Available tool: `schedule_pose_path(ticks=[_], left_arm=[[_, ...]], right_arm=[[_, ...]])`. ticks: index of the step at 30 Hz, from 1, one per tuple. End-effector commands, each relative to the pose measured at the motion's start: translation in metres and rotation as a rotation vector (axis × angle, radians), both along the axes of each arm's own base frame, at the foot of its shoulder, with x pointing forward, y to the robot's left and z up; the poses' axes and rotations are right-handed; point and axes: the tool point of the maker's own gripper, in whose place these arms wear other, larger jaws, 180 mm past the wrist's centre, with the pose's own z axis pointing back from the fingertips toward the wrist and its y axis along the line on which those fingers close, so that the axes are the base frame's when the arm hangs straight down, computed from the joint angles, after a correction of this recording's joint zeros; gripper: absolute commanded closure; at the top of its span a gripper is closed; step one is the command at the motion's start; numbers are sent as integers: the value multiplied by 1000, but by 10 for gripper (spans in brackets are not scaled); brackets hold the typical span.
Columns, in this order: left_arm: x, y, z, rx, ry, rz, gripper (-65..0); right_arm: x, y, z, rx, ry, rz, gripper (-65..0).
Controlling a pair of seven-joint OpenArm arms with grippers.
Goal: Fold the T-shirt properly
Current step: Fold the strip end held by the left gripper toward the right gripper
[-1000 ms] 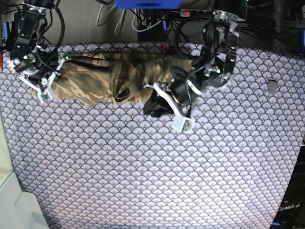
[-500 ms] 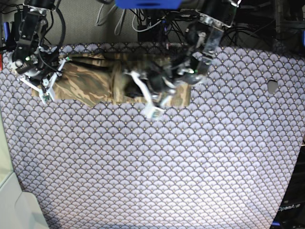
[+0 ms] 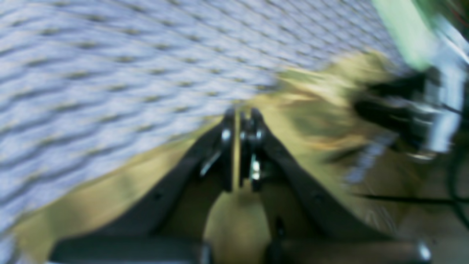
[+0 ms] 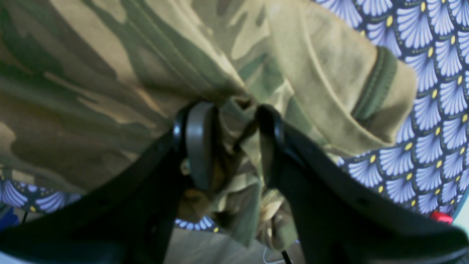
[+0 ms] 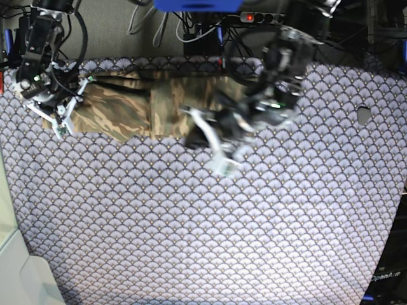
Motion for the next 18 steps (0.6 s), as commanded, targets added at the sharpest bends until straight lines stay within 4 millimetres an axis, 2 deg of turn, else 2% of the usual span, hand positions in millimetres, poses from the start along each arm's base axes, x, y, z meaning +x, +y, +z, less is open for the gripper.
schedule_pose_path(ticks=[1, 4, 7, 14, 18], left_arm=[[5, 14, 4, 4, -10, 28, -3], [6, 59, -11, 61, 29, 115, -3], [-1, 83, -27, 108, 64, 141, -3], [-16, 98, -76, 138, 206, 172, -3], [-8, 100, -76, 119, 175, 200, -3]], right_arm=[[-8, 19, -10, 55, 38, 31, -227], [-8, 18, -10, 53, 38, 31, -228], [-6, 16, -7, 47, 29, 31, -228], [5, 12, 0, 36, 5, 25, -230], [9, 2, 19, 7, -43, -1, -234]])
